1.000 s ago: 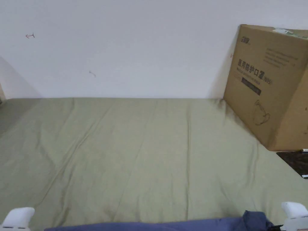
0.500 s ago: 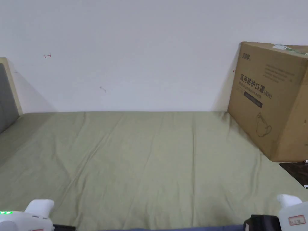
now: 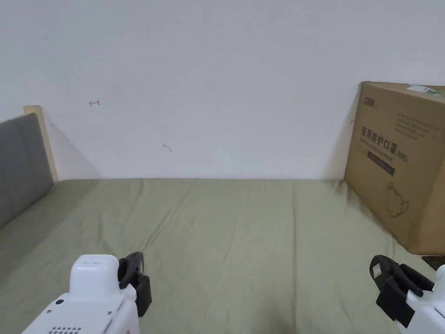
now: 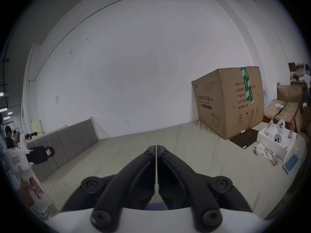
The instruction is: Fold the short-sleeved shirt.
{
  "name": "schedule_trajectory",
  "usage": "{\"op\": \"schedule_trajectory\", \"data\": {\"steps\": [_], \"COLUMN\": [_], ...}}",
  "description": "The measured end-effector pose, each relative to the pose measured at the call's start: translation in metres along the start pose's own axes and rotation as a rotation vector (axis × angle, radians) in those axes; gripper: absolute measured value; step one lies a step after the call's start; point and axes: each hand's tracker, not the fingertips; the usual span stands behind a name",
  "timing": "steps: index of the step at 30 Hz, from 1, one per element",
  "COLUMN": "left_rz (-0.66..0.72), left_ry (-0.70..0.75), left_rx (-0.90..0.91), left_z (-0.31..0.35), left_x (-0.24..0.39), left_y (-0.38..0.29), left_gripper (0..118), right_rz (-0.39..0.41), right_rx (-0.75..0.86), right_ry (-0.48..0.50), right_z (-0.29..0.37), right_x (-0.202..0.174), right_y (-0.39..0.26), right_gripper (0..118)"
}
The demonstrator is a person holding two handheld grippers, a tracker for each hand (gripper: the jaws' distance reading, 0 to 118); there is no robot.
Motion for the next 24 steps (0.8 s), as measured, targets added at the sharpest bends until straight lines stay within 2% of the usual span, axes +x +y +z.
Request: {"op": "schedule_trajectory", "data": {"steps": [3,5,8,10,11,12,13,14,17,21,24], "left_rz": [-0.01,0.075,0.151,0.294,0.399,0.485,0.553,0.58,0.739,0.998,1.108], "left_ry": [-0.025,-0.104,-0.172,-0.193,-0.207,-0.218,-0.218,-0.198,-0.203,-0.324,-0.437], "left_rx": [0.0,-0.068,-0.33,-0.542,-0.655,-0.734,-0.783,-0.819,-0.882,-0.888,-0.873], "left_z": [0.001,-0.008,-0.047,-0.076,-0.092,-0.102,-0.108,-0.112,-0.116,-0.108,-0.117], "left_x": [-0.003,-0.021,-0.073,-0.118,-0.144,-0.164,-0.181,-0.195,-0.219,-0.21,-0.203], "left_y": [0.002,0.008,0.01,-0.01,-0.027,-0.045,-0.064,-0.082,-0.132,-0.178,-0.21], "left_gripper": [0,0,0,1,9,34,71,71,108,108,109], "right_rz": [0.031,0.017,0.022,0.016,-0.003,-0.024,-0.04,-0.05,-0.038,-0.018,0.008], "right_rx": [-0.02,-0.038,-0.05,-0.065,-0.082,-0.104,-0.124,-0.146,-0.188,-0.246,-0.283], "right_ry": [0.027,0.052,0.056,0.045,0.043,0.044,0.047,0.046,0.025,0.032,0.029], "right_z": [-0.001,-0.004,-0.007,-0.009,-0.011,-0.013,-0.016,-0.019,-0.025,-0.031,-0.034], "right_x": [-0.002,-0.002,0.001,0.005,0.008,0.01,0.011,0.012,0.008,0.004,0.001], "right_y": [0.0,0.002,0.005,0.003,0.001,-0.002,-0.005,-0.009,-0.019,-0.026,-0.029], "right_gripper": [0,0,0,0,0,0,0,0,0,0,0]}}
